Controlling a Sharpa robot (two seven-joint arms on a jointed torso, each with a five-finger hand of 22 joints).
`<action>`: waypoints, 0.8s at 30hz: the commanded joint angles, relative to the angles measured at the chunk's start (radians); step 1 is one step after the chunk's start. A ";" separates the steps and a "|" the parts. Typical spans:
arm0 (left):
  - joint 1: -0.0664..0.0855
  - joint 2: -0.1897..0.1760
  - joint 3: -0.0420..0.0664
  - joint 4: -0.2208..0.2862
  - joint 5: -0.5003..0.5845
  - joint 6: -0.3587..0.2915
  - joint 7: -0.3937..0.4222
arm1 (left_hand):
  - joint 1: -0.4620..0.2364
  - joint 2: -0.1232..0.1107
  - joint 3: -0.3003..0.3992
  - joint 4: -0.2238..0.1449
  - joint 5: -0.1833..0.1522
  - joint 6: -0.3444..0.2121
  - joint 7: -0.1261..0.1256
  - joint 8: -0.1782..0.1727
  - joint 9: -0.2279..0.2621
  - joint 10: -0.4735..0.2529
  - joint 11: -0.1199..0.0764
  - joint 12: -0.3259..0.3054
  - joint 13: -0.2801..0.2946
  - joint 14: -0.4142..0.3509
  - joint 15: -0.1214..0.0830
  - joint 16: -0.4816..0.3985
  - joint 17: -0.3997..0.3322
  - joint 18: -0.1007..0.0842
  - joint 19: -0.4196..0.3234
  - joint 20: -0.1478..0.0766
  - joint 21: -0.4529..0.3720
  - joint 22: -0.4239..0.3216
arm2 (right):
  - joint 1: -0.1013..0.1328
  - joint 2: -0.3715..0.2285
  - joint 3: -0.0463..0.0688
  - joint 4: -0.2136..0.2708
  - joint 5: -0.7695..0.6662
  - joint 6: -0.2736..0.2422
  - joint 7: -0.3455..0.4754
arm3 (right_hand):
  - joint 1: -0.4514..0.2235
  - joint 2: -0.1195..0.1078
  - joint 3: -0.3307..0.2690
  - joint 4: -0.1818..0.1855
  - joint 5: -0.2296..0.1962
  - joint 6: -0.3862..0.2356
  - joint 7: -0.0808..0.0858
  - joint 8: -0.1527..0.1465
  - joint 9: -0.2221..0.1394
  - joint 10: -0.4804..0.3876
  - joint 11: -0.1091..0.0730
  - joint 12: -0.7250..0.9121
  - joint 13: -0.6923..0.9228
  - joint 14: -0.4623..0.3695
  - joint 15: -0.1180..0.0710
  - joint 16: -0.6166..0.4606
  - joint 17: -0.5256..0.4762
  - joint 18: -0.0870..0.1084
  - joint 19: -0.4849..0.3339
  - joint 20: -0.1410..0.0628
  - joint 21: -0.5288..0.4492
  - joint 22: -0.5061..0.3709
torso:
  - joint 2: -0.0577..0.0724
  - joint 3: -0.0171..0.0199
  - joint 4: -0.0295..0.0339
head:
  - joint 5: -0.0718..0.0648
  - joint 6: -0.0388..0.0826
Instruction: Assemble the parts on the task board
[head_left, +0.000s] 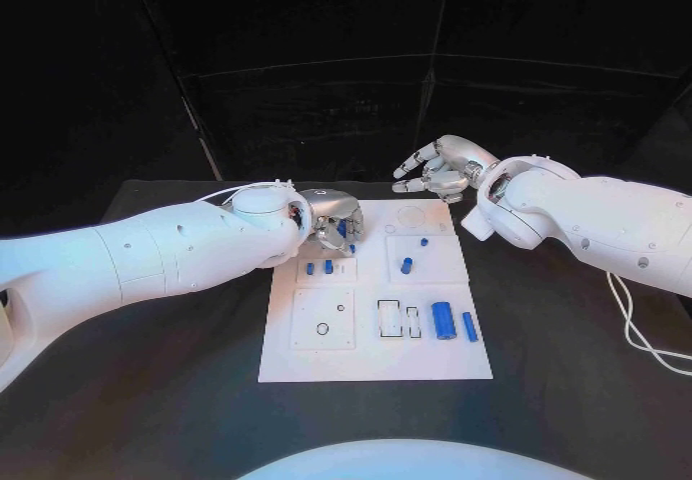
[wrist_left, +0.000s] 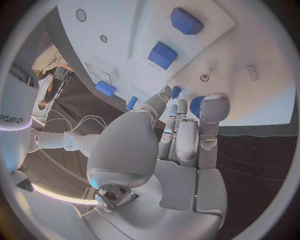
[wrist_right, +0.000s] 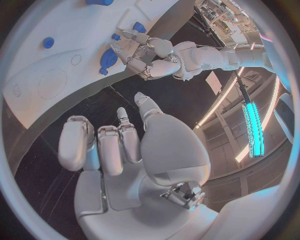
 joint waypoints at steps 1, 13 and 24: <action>-0.001 0.008 0.000 -0.012 -0.015 0.017 -0.009 | 0.000 0.011 0.005 0.004 -0.002 0.011 -0.002 -0.004 -0.003 0.008 -0.001 -0.007 -0.004 0.021 0.002 0.002 -0.005 -0.010 0.007 -0.002 0.000 -0.002 | 0.002 0.001 0.001 0.002 -0.001 0.000 0.010 | -0.002 0.008 -0.001 0.006 0.002 -0.007 0.000 0.007 -0.002 -0.003 0.000 -0.002 0.077 0.069 -0.005 -0.004 0.095 0.010 -0.002 -0.003 -0.006 -0.001 | 0.000 0.0000 0.0003 | -0.001 -0.001; -0.006 0.032 0.001 -0.035 -0.023 0.032 -0.014 | 0.000 0.018 0.016 0.007 -0.002 0.037 -0.006 -0.009 -0.015 0.037 -0.006 -0.016 -0.017 0.023 -0.002 0.001 -0.013 -0.009 0.013 -0.005 -0.002 -0.004 | 0.002 0.003 0.001 0.003 -0.001 0.000 0.010 | -0.002 0.010 -0.001 0.007 0.005 -0.007 0.000 0.007 -0.002 -0.003 0.000 -0.002 0.077 0.069 -0.005 -0.004 0.094 0.010 -0.002 -0.003 -0.006 -0.001 | 0.000 0.0001 0.0000 | -0.003 -0.002; -0.010 0.038 0.001 -0.055 -0.028 0.063 -0.026 | 0.000 0.019 0.019 0.007 -0.002 0.044 -0.007 -0.012 -0.019 0.048 -0.008 -0.018 -0.021 0.024 -0.004 0.002 -0.015 -0.009 0.014 -0.006 -0.001 -0.002 | 0.002 0.002 0.001 0.003 -0.001 0.000 0.010 | -0.002 0.010 -0.001 0.007 0.005 -0.007 0.000 0.007 -0.001 -0.003 0.000 -0.002 0.077 0.069 -0.005 -0.004 0.094 0.010 -0.002 -0.003 -0.006 -0.001 | -0.001 -0.0003 0.0025 | -0.008 -0.003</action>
